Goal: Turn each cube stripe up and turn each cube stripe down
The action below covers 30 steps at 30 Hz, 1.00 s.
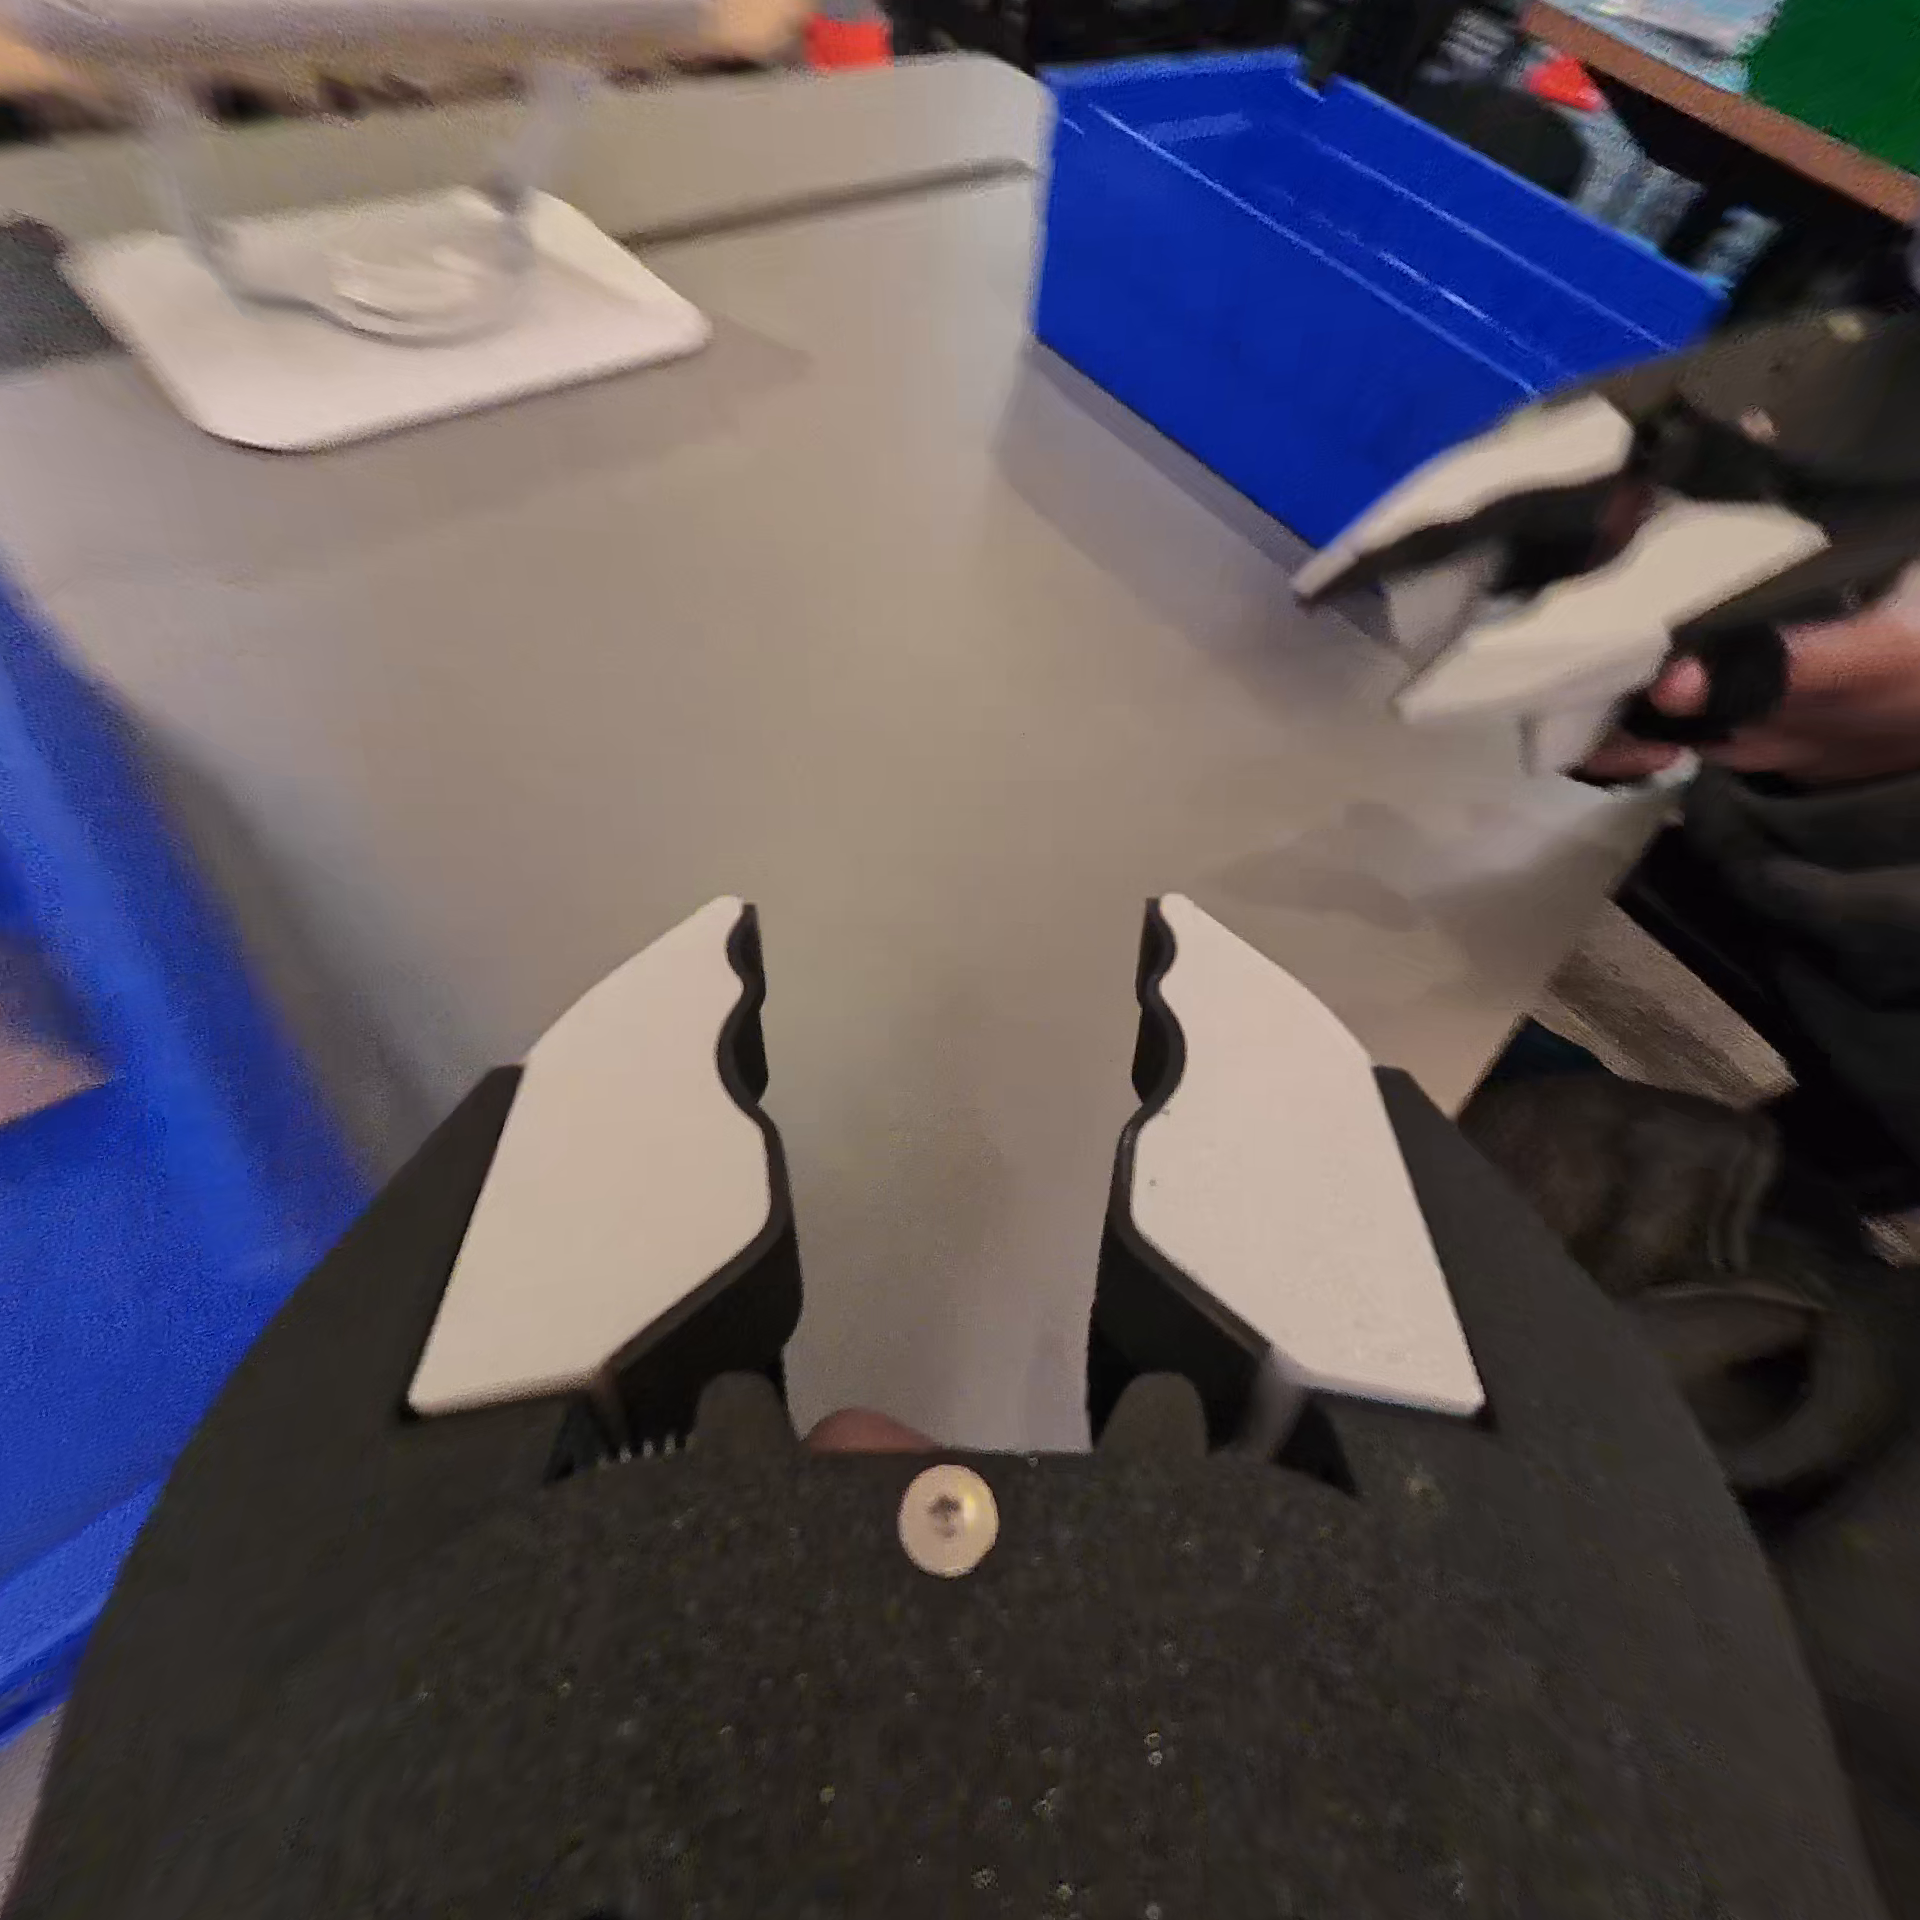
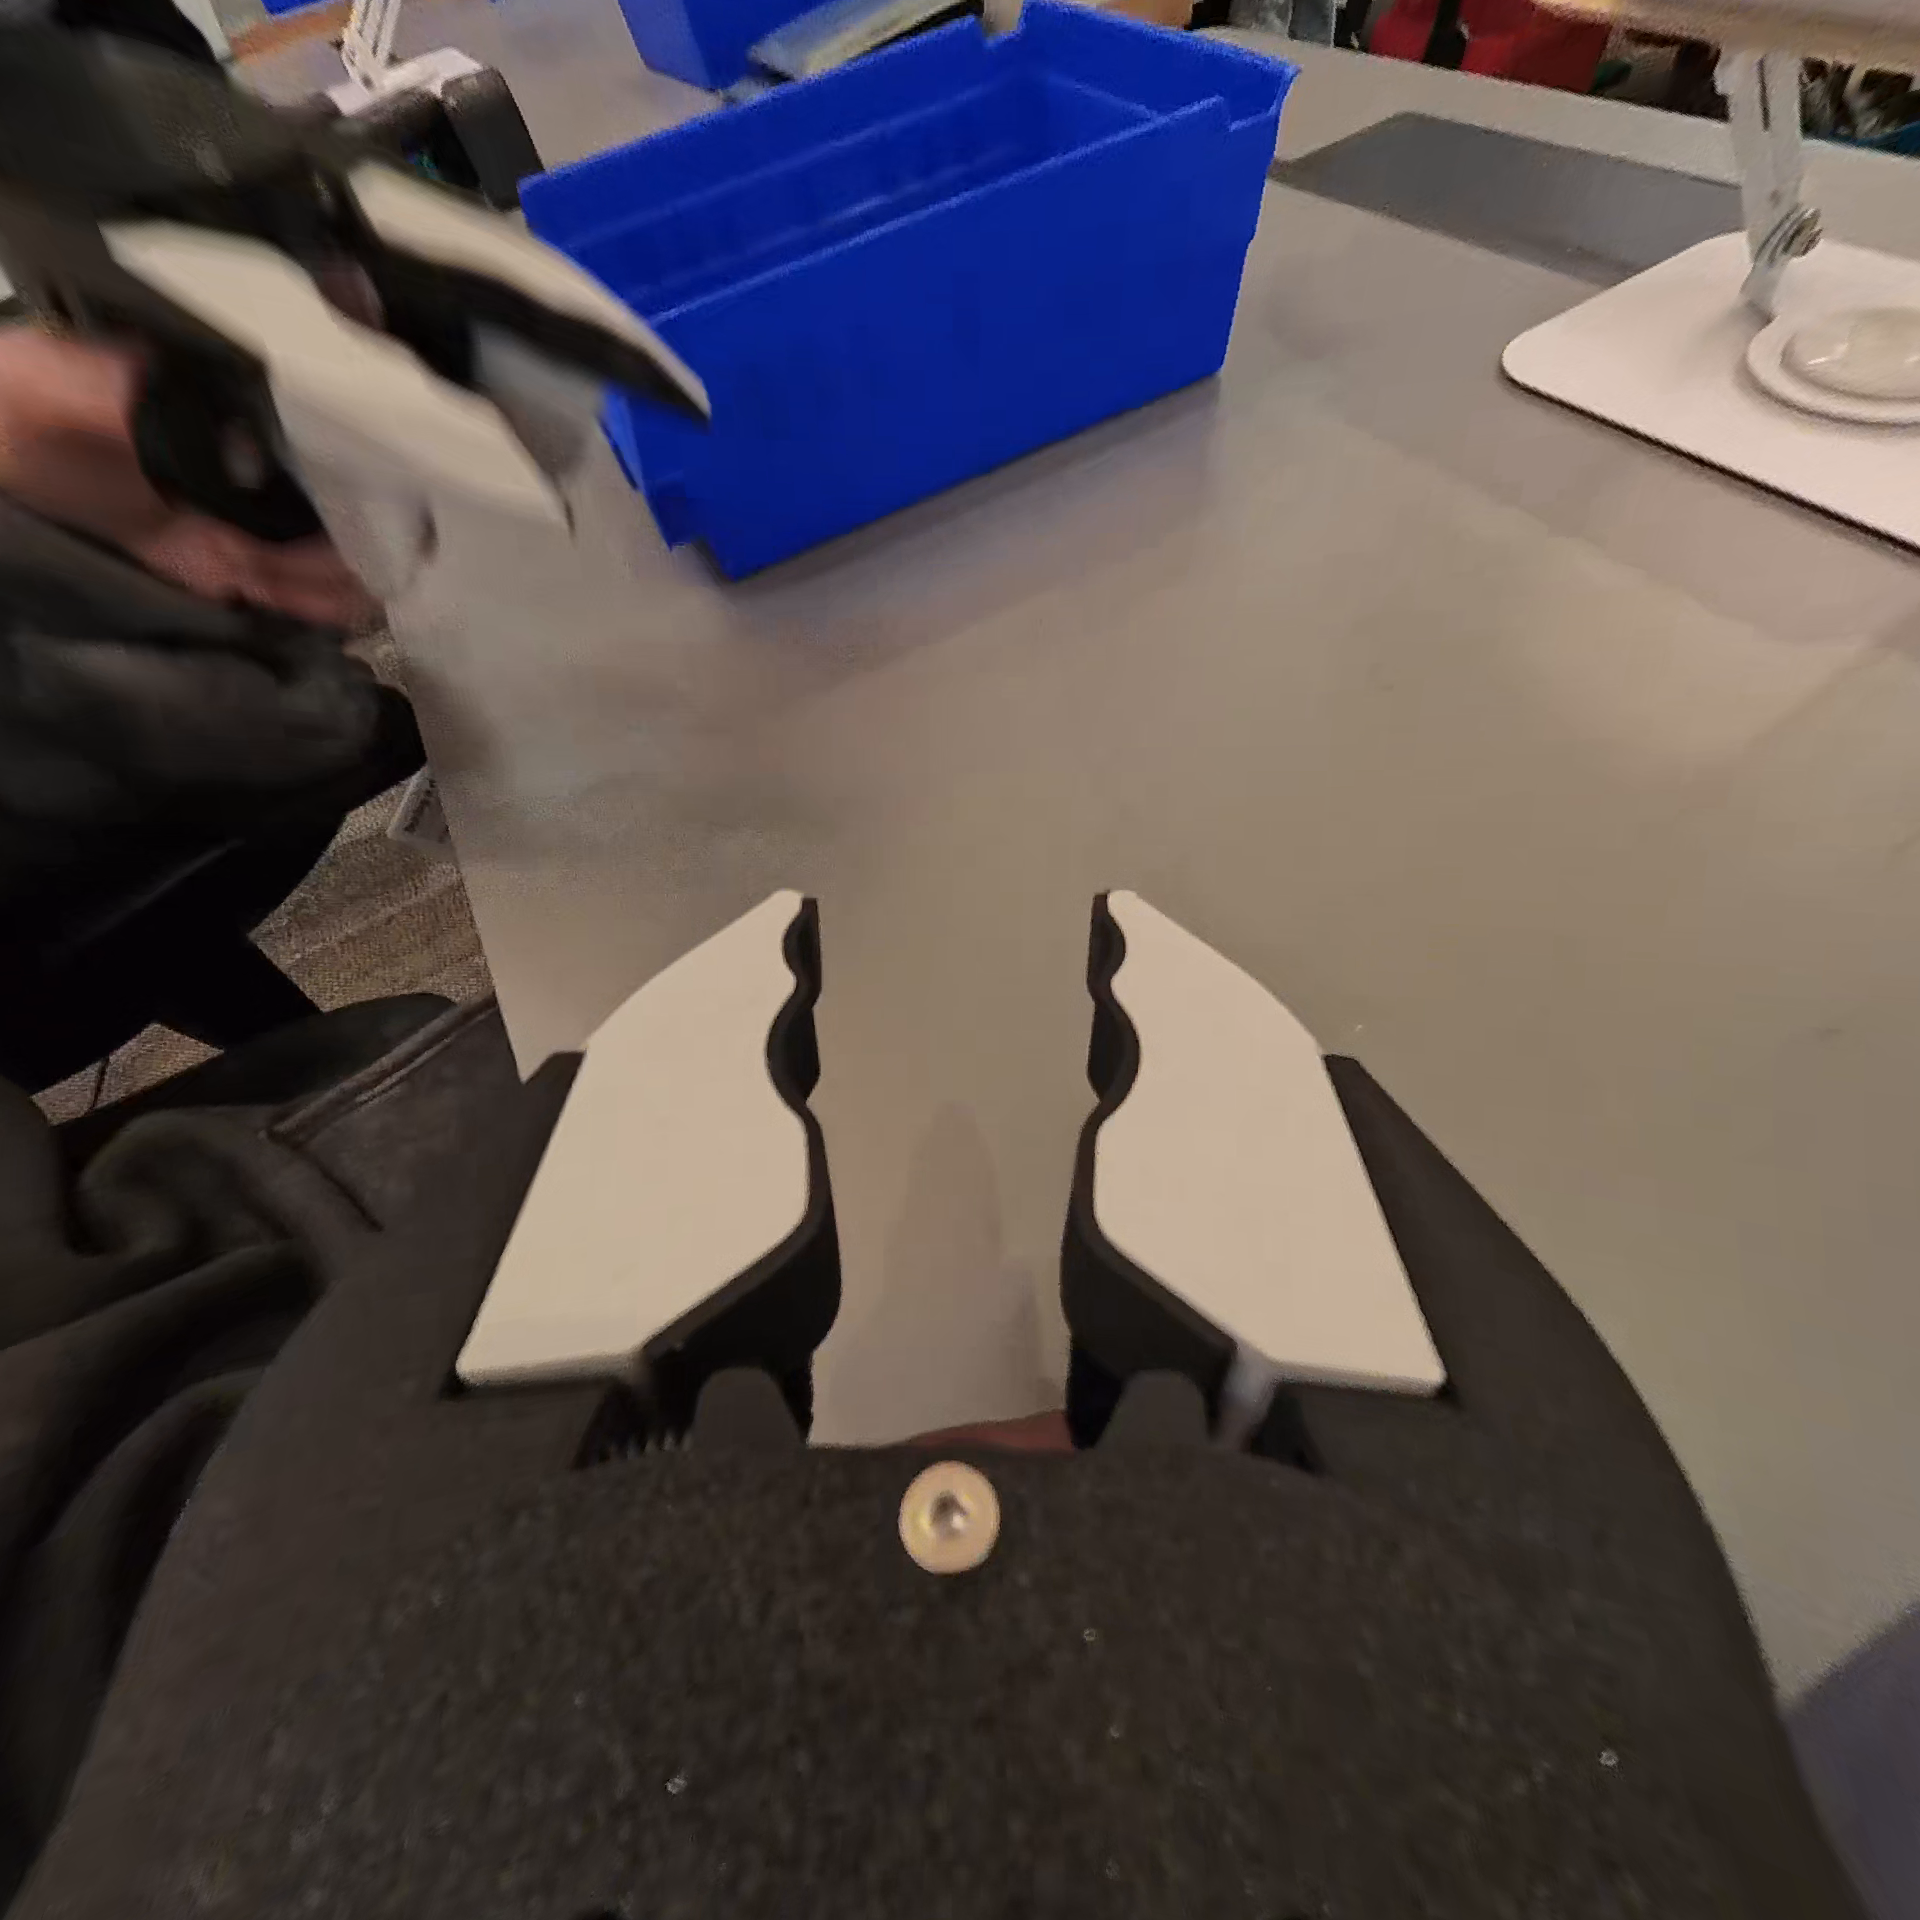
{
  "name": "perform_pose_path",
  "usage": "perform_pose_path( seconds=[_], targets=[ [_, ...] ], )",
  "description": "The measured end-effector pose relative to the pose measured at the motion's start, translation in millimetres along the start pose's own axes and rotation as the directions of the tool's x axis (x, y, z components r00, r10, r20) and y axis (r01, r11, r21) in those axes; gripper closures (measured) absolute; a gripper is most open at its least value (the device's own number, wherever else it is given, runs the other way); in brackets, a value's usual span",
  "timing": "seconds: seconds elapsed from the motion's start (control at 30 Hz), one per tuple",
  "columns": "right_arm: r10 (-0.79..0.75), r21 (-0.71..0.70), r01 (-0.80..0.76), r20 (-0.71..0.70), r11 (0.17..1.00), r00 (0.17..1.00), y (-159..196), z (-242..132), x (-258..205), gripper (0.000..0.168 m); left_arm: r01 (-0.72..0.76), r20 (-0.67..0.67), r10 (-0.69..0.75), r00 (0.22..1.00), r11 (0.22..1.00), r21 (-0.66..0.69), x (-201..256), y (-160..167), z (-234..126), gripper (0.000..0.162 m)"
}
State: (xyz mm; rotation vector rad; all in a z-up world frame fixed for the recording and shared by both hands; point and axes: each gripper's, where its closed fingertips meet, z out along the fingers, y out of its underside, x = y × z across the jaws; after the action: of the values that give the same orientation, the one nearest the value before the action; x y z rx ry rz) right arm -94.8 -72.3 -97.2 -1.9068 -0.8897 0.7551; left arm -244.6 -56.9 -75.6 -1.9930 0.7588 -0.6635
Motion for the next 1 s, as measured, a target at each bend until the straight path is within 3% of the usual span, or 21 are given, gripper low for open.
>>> perform_pose_path(
  seconds=[0.1,0.23,0.37,0.47,0.6,0.63,0.7,0.77,1.0],
  targets=[
    [0.015,-0.009,-0.015,-0.010,1.000,1.000,3,0,4,0.119,0.074,0.184,-0.065,0.981,0.996,-0.043,-66,-20,-34,0.096],
    [0.117,-0.005,-0.117,0.028,0.993,0.993,7,0,10,0.120,0.188,0.463,-0.049,0.885,0.947,-0.259,-169,-10,-45,0.095],
    [0.223,-0.007,-0.223,0.057,0.975,0.973,10,-4,18,0.120,0.354,0.487,-0.151,0.860,0.865,-0.356,-222,0,-10,0.095],
    [0.255,-0.003,-0.256,0.056,0.967,0.965,11,-7,23,0.121,0.422,0.478,-0.199,0.855,0.802,-0.422,-237,13,20,0.095],
    [0.255,-0.006,-0.255,0.053,0.967,0.966,11,-11,24,0.121,0.441,0.548,-0.111,0.829,0.731,-0.520,-254,42,36,0.093],
    [0.254,-0.009,-0.254,0.054,0.967,0.966,12,-11,24,0.121,0.449,0.564,-0.094,0.821,0.715,-0.535,-257,49,38,0.095],
    [0.251,-0.017,-0.250,0.058,0.968,0.966,13,-10,22,0.121,0.449,0.556,-0.086,0.827,0.696,-0.561,-255,58,41,0.117],
    [0.248,-0.029,-0.247,0.055,0.969,0.967,16,-8,23,0.121,0.454,0.540,-0.101,0.835,0.680,-0.576,-251,59,37,0.117],
    [0.283,-0.035,-0.281,0.067,0.959,0.957,20,-3,26,0.122,0.446,0.498,-0.203,0.843,0.781,-0.437,-255,26,13,0.117]
  ],
)
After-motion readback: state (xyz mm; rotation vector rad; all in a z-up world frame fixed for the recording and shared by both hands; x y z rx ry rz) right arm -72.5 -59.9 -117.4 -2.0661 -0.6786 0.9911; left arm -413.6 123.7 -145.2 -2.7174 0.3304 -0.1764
